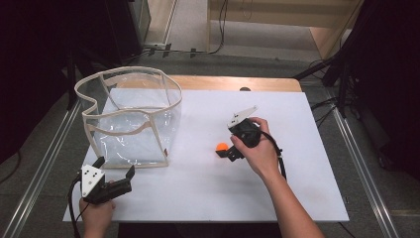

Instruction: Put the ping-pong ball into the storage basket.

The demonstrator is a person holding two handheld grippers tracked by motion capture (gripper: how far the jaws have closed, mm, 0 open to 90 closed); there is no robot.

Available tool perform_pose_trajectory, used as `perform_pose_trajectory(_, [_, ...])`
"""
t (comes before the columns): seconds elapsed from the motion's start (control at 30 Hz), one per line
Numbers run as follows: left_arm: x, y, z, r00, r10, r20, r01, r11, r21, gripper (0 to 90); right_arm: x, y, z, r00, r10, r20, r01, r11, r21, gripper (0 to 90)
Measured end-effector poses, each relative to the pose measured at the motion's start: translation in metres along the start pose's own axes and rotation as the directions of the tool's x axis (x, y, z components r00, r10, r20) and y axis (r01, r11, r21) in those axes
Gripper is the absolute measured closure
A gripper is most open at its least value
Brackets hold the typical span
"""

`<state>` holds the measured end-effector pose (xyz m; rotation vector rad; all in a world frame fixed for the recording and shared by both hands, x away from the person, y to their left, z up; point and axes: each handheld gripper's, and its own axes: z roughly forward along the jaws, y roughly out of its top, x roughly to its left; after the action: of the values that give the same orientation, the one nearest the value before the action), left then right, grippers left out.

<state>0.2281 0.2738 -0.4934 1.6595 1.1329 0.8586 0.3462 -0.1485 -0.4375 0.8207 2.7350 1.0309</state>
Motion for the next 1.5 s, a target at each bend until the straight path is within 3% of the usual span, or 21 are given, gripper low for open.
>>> perform_pose_trajectory(0.4, [0.0,0.0,0.0,1.0,-0.003,0.002,0.003,1.0,-0.002,0.0,0.001,0.008,0.02,0.9997,-0.017,-0.02,0.019,0.9955,0.093,0.0])
perform_pose_trajectory(0.7, [0.001,0.0,-0.001,1.0,-0.006,0.004,0.006,1.0,-0.002,0.0,0.0,0.01,0.032,0.9999,-0.008,-0.012,0.01,0.9816,0.191,0.0])
perform_pose_trajectory(0.9, [0.001,0.0,0.0,1.0,-0.005,0.004,0.005,1.0,-0.003,0.0,-0.003,0.01,0.037,1.0,-0.008,-0.004,0.009,0.9735,0.228,0.0])
perform_pose_trajectory(1.0, [0.001,0.0,0.0,1.0,-0.004,0.003,0.004,1.0,-0.002,0.0,-0.003,0.01,0.039,1.0,-0.008,0.003,0.007,0.9698,0.244,12.2])
perform_pose_trajectory(1.13, [0.001,0.0,0.0,1.0,-0.004,0.003,0.004,1.0,-0.003,0.0,-0.004,0.011,0.043,0.9998,-0.022,0.0,0.021,0.964,0.265,12.2])
perform_pose_trajectory(1.4, [0.001,0.0,-0.001,1.0,-0.005,0.004,0.005,1.0,-0.002,0.0,-0.007,0.011,0.049,0.9998,-0.005,0.021,-0.002,0.9482,0.318,13.5])
perform_pose_trajectory(1.5, [0.001,0.0,-0.001,0.9999,-0.007,0.008,0.007,1.0,-0.007,0.0,-0.008,0.011,0.051,0.9995,-0.005,0.03,-0.006,0.943,0.333,19.9])
